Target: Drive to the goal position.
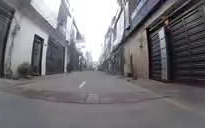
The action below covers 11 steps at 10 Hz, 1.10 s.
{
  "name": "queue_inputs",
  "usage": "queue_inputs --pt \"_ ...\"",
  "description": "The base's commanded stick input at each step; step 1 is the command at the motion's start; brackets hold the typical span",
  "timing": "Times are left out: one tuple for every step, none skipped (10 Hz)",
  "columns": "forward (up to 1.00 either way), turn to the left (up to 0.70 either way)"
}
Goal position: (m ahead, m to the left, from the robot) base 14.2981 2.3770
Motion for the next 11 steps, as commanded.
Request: queue_inputs --pt "0.7 0.0" --pt "0.7 0.0" --pt "0.7 0.0" --pt "0.7 0.0" --pt "0.7 0.0" --pt "0.7 0.0" --pt "0.7 0.0" --pt "0.7 0.0" --pt "0.7 0.0" --pt "0.7 0.0" --pt "0.7 0.0"
